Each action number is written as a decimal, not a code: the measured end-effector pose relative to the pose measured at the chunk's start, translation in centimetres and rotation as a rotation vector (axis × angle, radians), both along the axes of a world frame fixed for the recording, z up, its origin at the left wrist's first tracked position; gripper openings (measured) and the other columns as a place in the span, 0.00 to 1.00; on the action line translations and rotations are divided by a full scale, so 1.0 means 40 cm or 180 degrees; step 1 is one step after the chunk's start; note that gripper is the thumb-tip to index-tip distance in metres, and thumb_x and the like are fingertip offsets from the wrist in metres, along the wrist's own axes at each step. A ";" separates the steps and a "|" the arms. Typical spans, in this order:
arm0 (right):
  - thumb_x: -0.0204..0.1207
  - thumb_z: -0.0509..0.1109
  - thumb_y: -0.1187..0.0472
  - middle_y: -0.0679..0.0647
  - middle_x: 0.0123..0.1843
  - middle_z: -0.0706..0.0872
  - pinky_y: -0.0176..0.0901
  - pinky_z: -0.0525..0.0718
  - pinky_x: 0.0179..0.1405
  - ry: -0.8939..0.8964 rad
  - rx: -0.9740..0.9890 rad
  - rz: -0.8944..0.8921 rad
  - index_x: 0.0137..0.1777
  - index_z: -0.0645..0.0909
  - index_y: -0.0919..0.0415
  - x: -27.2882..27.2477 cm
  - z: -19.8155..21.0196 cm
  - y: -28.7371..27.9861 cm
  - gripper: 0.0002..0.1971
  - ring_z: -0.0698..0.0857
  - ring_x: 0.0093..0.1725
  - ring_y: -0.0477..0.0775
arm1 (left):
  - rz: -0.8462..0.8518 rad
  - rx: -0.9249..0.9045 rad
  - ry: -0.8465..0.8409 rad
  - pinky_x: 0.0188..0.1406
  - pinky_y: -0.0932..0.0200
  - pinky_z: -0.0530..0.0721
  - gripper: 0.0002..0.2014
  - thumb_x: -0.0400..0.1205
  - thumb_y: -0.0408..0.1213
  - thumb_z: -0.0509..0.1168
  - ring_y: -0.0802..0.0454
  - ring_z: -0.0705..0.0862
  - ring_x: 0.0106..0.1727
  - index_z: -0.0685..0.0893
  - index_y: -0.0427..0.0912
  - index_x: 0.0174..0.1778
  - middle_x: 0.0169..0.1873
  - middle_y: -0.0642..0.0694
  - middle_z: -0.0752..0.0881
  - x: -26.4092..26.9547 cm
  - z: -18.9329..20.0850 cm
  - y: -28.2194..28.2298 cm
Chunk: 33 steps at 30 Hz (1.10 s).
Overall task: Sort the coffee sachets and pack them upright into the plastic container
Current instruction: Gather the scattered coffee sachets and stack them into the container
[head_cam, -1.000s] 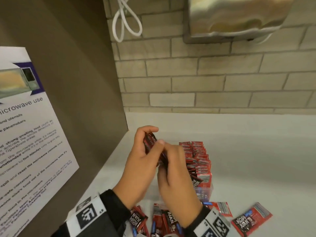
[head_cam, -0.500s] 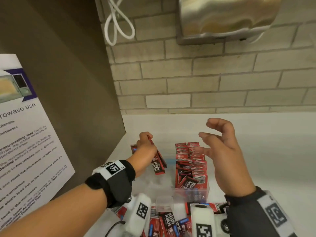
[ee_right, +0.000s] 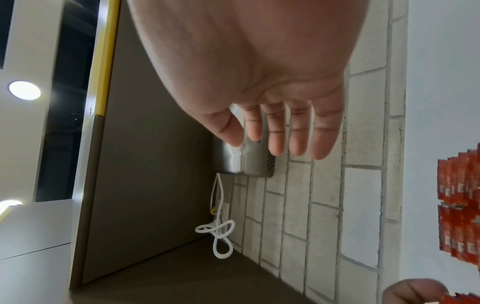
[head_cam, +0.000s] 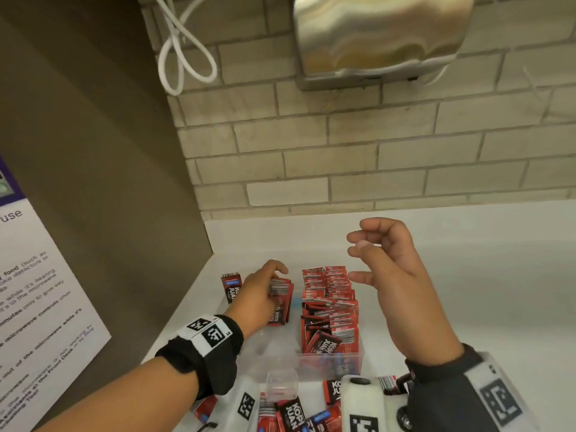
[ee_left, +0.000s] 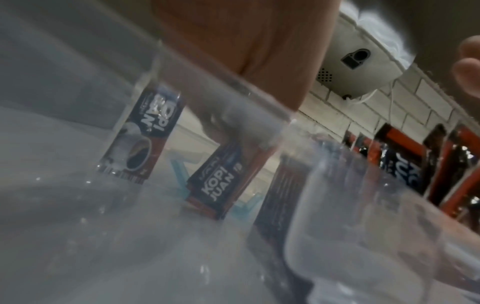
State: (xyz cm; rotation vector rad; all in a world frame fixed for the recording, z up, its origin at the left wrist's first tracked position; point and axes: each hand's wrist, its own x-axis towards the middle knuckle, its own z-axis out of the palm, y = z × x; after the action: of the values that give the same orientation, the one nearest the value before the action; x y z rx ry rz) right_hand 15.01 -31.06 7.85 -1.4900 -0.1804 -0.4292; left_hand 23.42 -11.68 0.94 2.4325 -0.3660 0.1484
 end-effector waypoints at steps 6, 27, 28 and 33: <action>0.81 0.61 0.61 0.45 0.52 0.83 0.54 0.85 0.55 0.0099 -0.0085 0.0097 0.56 0.75 0.47 -0.003 0.008 -0.001 0.08 0.83 0.52 0.46 | 0.0143 0.0092 0.0005 0.46 0.71 0.72 0.12 0.79 0.26 0.64 0.51 0.77 0.53 0.77 0.49 0.49 0.51 0.47 0.78 0.020 -0.003 -0.030; 0.79 0.63 0.57 0.41 0.49 0.83 0.46 0.84 0.54 0.0265 -0.0578 0.0338 0.55 0.77 0.48 -0.008 0.002 0.001 0.07 0.83 0.47 0.40 | 0.0583 -0.0416 0.0247 0.35 0.76 0.74 0.33 0.76 0.29 0.72 0.54 0.79 0.50 0.66 0.45 0.75 0.66 0.42 0.72 0.013 -0.017 -0.045; 0.79 0.63 0.57 0.40 0.49 0.83 0.46 0.84 0.54 0.0262 -0.0596 0.0329 0.55 0.77 0.48 -0.007 0.001 0.000 0.07 0.82 0.48 0.40 | 0.0593 -0.0384 0.0224 0.37 0.74 0.75 0.33 0.76 0.29 0.72 0.53 0.79 0.50 0.66 0.45 0.75 0.66 0.42 0.72 0.010 -0.019 -0.041; 0.79 0.63 0.57 0.39 0.48 0.82 0.45 0.84 0.53 0.0259 -0.0637 0.0317 0.54 0.78 0.47 -0.004 0.000 -0.004 0.06 0.82 0.47 0.38 | 0.0596 -0.0154 0.0233 0.48 0.65 0.78 0.36 0.73 0.31 0.75 0.48 0.81 0.57 0.66 0.47 0.75 0.64 0.43 0.71 -0.001 -0.019 -0.036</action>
State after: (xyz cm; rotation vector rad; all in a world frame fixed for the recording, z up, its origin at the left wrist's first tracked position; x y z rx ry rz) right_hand 14.84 -31.21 7.85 -1.6837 -0.2375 -0.2757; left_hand 23.39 -13.10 0.17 2.4142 -0.1005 0.1473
